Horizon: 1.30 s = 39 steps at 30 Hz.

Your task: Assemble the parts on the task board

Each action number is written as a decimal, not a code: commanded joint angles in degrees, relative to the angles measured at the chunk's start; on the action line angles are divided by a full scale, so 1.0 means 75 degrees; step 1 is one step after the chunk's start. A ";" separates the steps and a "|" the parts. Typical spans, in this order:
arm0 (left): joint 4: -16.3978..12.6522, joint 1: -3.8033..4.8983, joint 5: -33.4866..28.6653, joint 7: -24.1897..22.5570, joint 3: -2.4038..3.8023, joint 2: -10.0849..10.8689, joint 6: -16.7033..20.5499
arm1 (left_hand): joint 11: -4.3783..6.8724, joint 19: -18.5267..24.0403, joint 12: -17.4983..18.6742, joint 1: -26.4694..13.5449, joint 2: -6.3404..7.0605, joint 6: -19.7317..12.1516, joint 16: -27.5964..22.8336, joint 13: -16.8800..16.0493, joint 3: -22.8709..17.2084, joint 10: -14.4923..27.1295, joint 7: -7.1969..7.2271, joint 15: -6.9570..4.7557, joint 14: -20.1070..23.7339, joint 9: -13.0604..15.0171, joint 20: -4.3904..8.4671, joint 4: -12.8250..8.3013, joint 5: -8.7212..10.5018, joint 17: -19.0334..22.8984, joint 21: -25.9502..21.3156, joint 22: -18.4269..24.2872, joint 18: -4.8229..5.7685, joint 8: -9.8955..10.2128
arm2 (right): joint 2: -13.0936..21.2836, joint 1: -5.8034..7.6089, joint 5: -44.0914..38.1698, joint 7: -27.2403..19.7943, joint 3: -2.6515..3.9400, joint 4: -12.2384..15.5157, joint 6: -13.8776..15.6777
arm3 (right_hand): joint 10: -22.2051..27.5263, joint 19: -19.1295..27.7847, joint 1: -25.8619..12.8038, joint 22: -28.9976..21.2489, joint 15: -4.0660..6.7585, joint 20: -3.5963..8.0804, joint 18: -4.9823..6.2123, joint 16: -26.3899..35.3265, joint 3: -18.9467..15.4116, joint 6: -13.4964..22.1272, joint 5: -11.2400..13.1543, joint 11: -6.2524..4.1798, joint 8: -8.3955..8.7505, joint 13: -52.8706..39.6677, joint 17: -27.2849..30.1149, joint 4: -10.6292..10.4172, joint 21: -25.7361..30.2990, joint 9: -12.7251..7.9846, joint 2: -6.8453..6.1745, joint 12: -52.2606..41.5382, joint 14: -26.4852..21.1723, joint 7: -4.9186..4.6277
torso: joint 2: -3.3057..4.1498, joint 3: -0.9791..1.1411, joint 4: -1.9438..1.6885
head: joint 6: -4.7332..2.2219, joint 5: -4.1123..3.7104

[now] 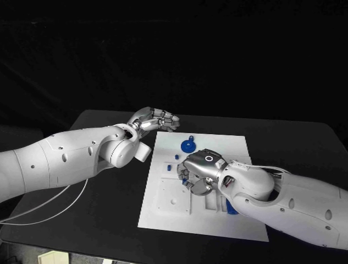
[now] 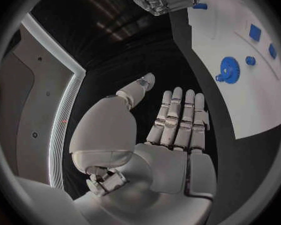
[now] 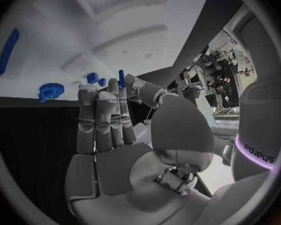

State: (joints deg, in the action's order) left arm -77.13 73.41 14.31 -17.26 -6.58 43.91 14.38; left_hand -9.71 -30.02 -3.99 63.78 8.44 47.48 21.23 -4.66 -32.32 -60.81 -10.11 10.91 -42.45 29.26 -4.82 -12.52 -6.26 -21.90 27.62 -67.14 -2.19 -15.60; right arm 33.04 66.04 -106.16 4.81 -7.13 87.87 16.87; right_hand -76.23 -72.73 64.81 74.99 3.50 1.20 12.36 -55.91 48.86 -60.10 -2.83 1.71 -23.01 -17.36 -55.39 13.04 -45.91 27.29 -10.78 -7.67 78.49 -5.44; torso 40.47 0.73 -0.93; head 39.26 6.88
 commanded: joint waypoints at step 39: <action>-0.0040 0.0008 -0.0069 -0.0099 0.0007 0.0006 -0.0033 | -0.0025 -0.0035 -0.0015 0.0030 -0.0055 0.0015 0.0043 0.0021 -0.0005 -0.0054 -0.0021 0.0002 -0.0046 -0.0018 -0.0037 0.0024 -0.0035 -0.0006 -0.0023 -0.0020 -0.0063 -0.0046 | -0.0146 -0.0241 -0.0355 0.0082 -0.0160 -0.0235 -0.0315 | -0.0042 -0.0058 0.0086 0.0168 0.0150 0.0138 0.0352 -0.0075 -0.0005 -0.0033 0.0003 0.0010 -0.0024 -0.0057 0.0048 0.0012 -0.0117 0.0043 0.0034 0.0022 -0.0192 -0.0012 | 0.0005 0.0004 0.0008 | 0.0214 0.0218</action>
State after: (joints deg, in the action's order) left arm -77.24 73.42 14.18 -17.29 -6.58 44.00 14.35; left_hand -9.72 -30.02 -3.99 63.78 8.44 47.49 21.23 -4.57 -32.32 -60.81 -10.11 10.86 -42.40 29.22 -4.82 -12.52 -6.26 -21.87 27.62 -67.22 -2.09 -15.59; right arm 32.01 64.34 -107.80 5.18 -8.27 86.19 15.54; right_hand -76.17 -72.75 65.03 74.97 3.51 1.26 12.36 -56.12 48.84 -59.91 -2.65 1.86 -23.05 -17.70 -55.08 13.05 -46.58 27.61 -10.57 -7.46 78.49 -5.44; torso 40.47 0.73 -0.87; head 40.81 8.53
